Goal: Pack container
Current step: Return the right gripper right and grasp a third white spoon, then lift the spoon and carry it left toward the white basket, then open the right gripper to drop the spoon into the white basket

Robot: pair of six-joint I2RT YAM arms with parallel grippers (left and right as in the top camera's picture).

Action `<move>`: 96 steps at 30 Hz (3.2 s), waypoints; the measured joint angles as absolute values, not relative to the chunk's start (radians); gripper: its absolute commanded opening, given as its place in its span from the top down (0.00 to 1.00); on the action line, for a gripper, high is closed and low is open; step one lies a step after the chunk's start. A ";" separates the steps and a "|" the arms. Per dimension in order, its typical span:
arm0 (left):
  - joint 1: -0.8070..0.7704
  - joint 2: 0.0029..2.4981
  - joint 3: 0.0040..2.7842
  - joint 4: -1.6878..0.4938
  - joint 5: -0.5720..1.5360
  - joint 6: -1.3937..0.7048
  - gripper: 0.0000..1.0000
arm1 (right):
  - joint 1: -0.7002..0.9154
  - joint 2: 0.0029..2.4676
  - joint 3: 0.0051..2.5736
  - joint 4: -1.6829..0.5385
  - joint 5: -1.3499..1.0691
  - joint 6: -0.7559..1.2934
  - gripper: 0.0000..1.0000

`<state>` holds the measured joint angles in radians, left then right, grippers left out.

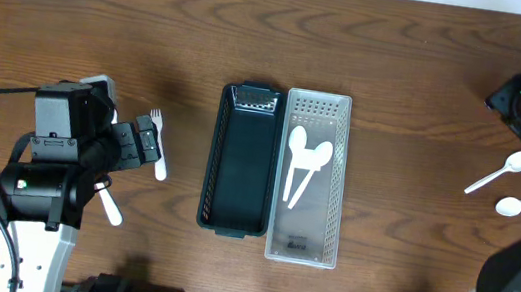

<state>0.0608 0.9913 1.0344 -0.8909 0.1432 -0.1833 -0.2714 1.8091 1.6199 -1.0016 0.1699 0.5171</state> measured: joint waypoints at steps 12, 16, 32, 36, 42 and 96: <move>0.061 0.992 1.034 -0.891 0.143 -0.183 0.02 | -0.410 2.065 1.614 -1.009 0.120 0.523 0.37; 0.061 0.991 1.034 -0.891 0.143 -0.183 0.02 | -0.436 2.129 1.614 -1.009 0.114 0.523 0.37; 0.061 0.992 1.034 -0.891 0.143 -0.183 0.02 | -0.464 2.199 1.615 -0.975 0.101 0.484 0.77; 0.061 0.992 1.034 -0.891 0.143 -0.183 0.02 | -0.464 2.202 1.617 -0.980 0.100 0.486 0.87; 0.061 0.992 1.034 -0.891 0.144 -0.183 0.02 | -0.464 2.206 1.621 -0.987 0.102 0.485 0.99; 0.061 0.992 1.034 -0.894 0.143 -0.183 0.02 | 0.542 2.066 1.628 -1.053 0.050 0.483 0.76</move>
<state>0.0608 0.9920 1.0344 -0.8936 0.1432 -0.1833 0.5423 2.0659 1.6283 -1.0534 0.0498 0.4828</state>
